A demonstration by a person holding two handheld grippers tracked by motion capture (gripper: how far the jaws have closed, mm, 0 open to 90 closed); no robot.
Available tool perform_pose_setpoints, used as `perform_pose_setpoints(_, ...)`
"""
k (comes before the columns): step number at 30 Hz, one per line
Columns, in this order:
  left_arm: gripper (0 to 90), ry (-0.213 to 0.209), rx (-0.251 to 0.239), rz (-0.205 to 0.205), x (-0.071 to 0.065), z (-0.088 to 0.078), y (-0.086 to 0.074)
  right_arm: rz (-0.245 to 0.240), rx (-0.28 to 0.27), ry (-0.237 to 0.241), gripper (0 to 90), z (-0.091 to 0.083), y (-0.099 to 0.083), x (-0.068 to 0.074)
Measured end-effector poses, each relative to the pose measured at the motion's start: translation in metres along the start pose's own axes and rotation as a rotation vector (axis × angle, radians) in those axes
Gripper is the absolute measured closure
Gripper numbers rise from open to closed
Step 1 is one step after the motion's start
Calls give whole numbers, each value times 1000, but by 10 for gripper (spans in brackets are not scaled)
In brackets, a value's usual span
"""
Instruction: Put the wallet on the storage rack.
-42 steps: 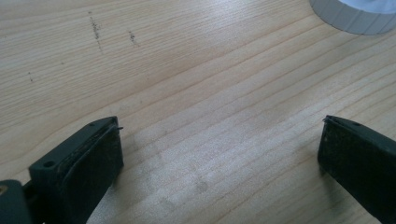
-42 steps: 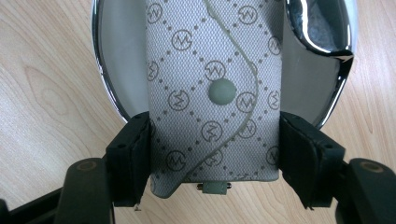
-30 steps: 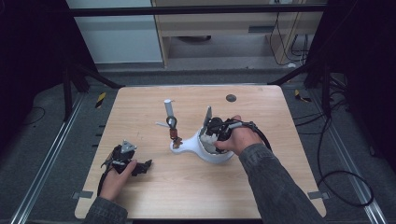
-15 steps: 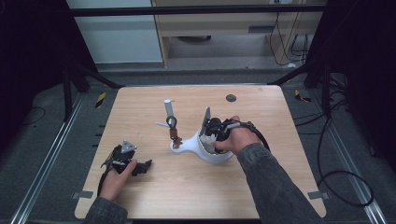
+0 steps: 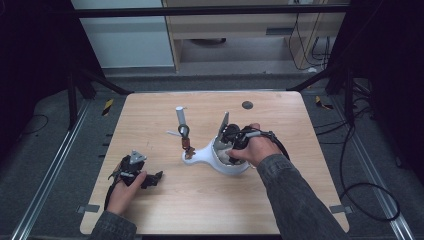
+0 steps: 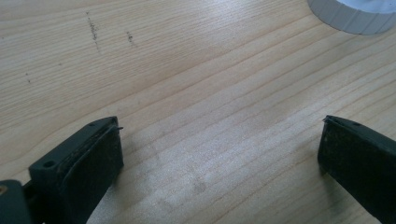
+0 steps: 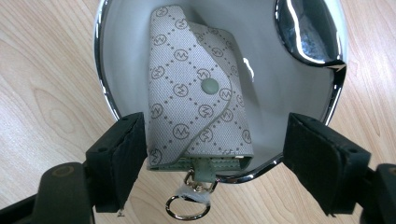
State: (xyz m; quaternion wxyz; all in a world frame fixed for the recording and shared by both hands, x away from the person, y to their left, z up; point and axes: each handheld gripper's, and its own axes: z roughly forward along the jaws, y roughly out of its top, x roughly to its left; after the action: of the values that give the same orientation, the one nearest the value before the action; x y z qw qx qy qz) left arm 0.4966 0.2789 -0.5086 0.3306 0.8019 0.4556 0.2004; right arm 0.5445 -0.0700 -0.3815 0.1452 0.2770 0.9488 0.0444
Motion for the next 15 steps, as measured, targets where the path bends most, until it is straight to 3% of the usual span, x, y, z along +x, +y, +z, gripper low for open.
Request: perform_pose_setpoints(15, 0, 0, 0, 0, 0, 0, 0, -7, -9, 3, 207, 0, 2, 1)
